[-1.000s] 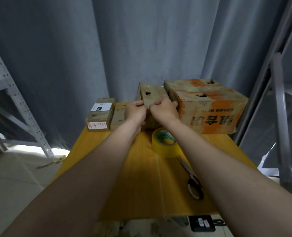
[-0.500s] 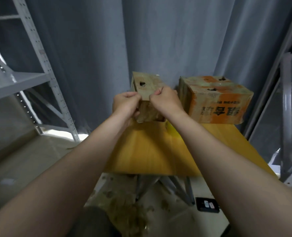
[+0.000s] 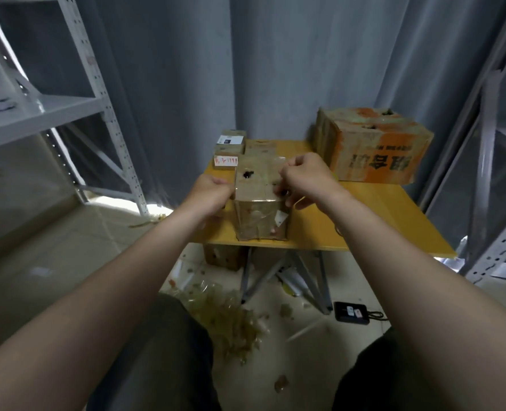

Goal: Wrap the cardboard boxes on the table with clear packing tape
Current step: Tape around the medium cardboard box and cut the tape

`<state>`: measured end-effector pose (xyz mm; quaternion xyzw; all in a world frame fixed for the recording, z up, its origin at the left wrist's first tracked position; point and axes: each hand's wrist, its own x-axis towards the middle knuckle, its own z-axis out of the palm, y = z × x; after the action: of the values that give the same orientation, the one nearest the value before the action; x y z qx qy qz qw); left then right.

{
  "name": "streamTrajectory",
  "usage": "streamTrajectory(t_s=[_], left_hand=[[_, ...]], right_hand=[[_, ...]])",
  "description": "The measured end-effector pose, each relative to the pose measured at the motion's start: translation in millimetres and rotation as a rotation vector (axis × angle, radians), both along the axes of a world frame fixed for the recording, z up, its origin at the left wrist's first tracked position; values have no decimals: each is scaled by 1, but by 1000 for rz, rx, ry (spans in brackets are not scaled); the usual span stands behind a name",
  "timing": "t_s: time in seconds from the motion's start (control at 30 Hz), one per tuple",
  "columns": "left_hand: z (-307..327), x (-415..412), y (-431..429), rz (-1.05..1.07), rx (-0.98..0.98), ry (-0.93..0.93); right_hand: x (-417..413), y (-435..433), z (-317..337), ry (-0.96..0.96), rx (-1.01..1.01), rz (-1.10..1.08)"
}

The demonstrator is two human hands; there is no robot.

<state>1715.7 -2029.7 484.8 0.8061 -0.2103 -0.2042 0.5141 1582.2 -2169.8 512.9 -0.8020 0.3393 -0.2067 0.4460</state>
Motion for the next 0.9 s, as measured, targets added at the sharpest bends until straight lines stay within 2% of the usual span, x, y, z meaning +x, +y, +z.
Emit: streamTrajectory(t_s=[0.17, 0.5, 0.67, 0.9], left_hand=[[1, -3, -15, -38, -15, -58], [-31, 5, -38, -11, -90, 68], [-33, 8, -34, -6, -132, 154], [-29, 2, -34, -3, -139, 158]], right_hand=[[-12, -18, -12, -80, 88, -121], [2, -5, -36, -93, 228, -67], [-2, -16, -46, -144, 381, -53], [-7, -27, -53, -209, 518, -10]])
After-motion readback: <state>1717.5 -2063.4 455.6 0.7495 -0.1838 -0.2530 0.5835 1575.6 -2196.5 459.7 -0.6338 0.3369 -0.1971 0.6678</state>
